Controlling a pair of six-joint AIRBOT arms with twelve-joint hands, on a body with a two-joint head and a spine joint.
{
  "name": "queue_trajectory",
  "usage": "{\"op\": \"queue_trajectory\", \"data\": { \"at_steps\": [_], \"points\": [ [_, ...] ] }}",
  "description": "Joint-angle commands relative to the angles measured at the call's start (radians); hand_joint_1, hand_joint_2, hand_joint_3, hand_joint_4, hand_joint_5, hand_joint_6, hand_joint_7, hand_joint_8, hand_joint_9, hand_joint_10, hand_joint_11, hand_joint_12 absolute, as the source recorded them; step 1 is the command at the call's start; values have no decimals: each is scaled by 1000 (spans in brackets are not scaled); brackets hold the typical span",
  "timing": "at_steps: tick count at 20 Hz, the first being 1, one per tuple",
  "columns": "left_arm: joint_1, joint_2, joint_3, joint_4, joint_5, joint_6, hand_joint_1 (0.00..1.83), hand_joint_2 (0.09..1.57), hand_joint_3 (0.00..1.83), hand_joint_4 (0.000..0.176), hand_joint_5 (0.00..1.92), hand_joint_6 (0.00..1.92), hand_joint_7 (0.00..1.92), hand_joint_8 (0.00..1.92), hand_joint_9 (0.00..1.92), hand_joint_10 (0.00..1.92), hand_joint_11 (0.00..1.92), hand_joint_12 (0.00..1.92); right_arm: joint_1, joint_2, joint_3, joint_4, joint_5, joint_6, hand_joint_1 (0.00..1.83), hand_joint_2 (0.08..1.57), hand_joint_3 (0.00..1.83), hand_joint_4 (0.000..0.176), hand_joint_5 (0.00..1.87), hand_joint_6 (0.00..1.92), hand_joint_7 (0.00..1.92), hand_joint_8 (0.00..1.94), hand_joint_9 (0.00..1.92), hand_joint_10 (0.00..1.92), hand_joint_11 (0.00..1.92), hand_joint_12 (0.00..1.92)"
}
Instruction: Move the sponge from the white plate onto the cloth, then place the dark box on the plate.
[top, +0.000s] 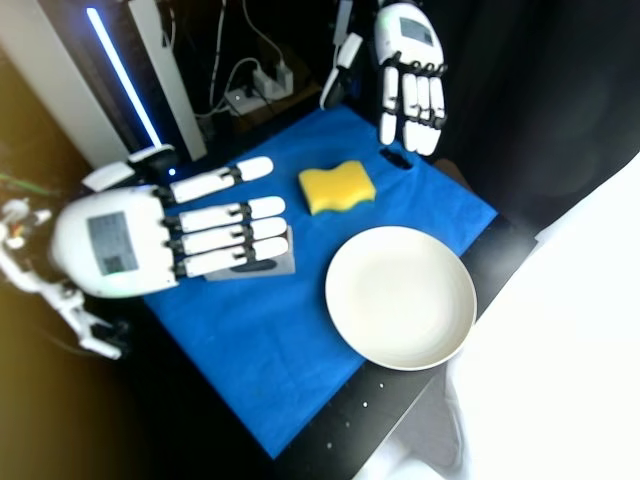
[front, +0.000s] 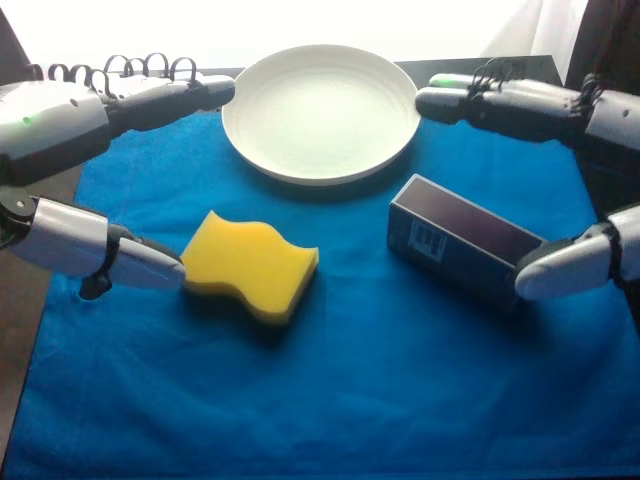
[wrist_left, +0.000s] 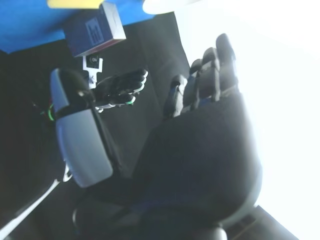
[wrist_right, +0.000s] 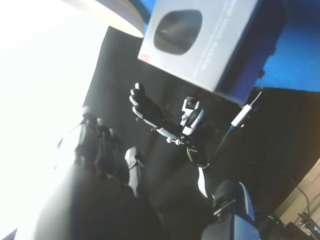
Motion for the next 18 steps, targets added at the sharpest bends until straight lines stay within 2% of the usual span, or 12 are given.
{"op": "queue_trajectory", "data": {
  "at_steps": [1, 2, 3, 4, 6, 7, 8, 12, 14, 15, 16, 18],
  "points": [
    [-4, 8, -3, -29, -112, 0, 698, 879, 0, 103, 0, 0, 84, 1, 140, 0, 0, 667, 4, -5, 5, 66, 105, 1, 587, 810, 0, 176, 68, 7, 0, 0, 0, 0, 0, 0],
    [-2, 8, -4, -31, -112, 0, 718, 879, 0, 97, 3, 1, 88, 2, 133, 0, 0, 676, -2, -7, 9, 74, 101, 1, 595, 793, 0, 176, 77, 9, 0, 0, 0, 0, 0, 0],
    [1, 8, -4, -34, -113, 0, 735, 893, 2, 115, 2, 0, 76, 2, 105, 3, 0, 619, -12, -11, 14, 84, 93, 0, 579, 783, 0, 176, 62, 1, 0, 0, 0, 0, 0, 0],
    [2, 8, -4, -37, -114, 0, 708, 893, 2, 115, 13, 4, 85, 6, 111, 8, 0, 610, -26, -19, 21, 99, 84, 0, 474, 778, 0, 176, 83, 3, 65, 6, 14, 2, 0, 0],
    [3, 8, -5, -40, -116, 0, 702, 890, 0, 95, 45, 8, 119, 10, 160, 18, 0, 675, -45, -34, 33, 120, 73, 0, 424, 780, 0, 176, 62, 0, 75, 3, 0, 0, 0, 0],
    [5, 8, -6, -41, -117, 0, 682, 886, 0, 100, 44, 4, 129, 6, 158, 10, 0, 617, -47, -39, 37, 122, 64, 0, 447, 796, 6, 176, 71, 4, 83, 6, 11, 4, 0, 0],
    [8, 7, -7, -44, -119, 0, 674, 886, 0, 93, 44, 2, 134, 6, 162, 10, 0, 606, -48, -44, 41, 122, 57, 0, 465, 804, 8, 176, 78, 6, 77, 2, 5, 1, 0, 0],
    [22, 4, -7, -62, -133, 0, 691, 903, 0, 114, 58, 4, 120, 0, 126, 0, 0, 510, -50, -59, 61, 121, 16, 0, 490, 837, 11, 176, 121, 14, 50, 0, 0, 0, 0, 0],
    [30, 3, -7, -72, -138, 0, 711, 909, 1, 99, 60, 1, 121, 0, 105, 0, 0, 463, -50, -68, 72, 116, -8, 0, 515, 834, 6, 176, 124, 10, 13, 0, 0, 0, 0, 0],
    [36, 2, -7, -77, -142, 0, 749, 909, 0, 102, 69, 4, 126, 2, 97, 0, 0, 457, -50, -71, 79, 108, -22, 0, 567, 865, 17, 176, 115, 5, 2, 0, 0, 0, 0, 0],
    [41, 1, -7, -82, -146, 0, 742, 919, 4, 83, 68, 3, 130, 3, 98, 1, 0, 452, -50, -73, 85, 100, -34, 0, 546, 863, 13, 176, 110, 2, 0, 0, 0, 0, 0, 0],
    [49, -5, -4, -92, -152, 0, 750, 913, 0, 94, 86, 4, 143, 4, 108, 3, 0, 469, -50, -81, 96, 87, -50, 0, 508, 859, 7, 176, 97, 0, 0, 0, 0, 0, 25, 11]
  ]
}}
